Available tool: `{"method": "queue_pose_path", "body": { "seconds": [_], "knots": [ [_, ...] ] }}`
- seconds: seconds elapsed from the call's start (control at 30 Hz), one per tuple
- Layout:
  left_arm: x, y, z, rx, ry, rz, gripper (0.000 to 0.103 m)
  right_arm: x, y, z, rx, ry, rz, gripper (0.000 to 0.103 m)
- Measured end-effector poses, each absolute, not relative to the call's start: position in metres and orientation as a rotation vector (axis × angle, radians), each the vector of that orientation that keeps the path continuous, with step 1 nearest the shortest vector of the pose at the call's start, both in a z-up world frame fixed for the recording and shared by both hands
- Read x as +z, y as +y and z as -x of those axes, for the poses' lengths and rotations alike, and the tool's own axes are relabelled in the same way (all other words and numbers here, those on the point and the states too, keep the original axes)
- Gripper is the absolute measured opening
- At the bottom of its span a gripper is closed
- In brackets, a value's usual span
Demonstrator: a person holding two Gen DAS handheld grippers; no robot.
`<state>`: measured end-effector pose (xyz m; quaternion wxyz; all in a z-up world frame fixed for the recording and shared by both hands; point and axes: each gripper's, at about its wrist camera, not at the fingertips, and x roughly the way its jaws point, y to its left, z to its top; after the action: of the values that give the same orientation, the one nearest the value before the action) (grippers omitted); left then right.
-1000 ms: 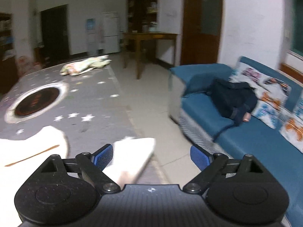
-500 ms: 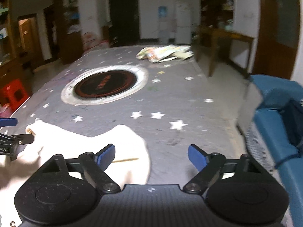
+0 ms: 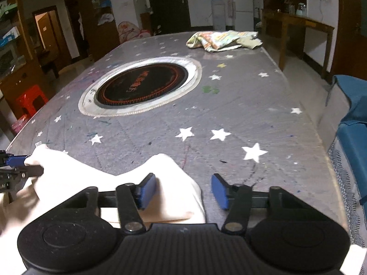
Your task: Fold clothes
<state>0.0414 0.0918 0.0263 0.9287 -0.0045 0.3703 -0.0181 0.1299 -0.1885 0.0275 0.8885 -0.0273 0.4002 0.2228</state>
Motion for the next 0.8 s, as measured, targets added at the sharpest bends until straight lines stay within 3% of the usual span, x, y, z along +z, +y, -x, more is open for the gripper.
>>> {"method": "queue_pose_path", "body": {
  "seconds": [0.23, 0.5, 0.8],
  "knots": [
    [0.028, 0.095, -0.043, -0.037, 0.763, 0.023, 0.024, 0.03, -0.182, -0.131, 0.466, 0.813, 0.088, 0.01],
    [0.045, 0.105, -0.057, 0.009, 0.714, 0.036, 0.018, 0.055, -0.182, -0.137, 0.437, 0.722, 0.082, 0.006],
    [0.062, 0.122, -0.102, 0.066, 0.672, 0.048, 0.02, 0.063, -0.176, -0.173, 0.333, 0.669, 0.014, 0.007]
  ]
}}
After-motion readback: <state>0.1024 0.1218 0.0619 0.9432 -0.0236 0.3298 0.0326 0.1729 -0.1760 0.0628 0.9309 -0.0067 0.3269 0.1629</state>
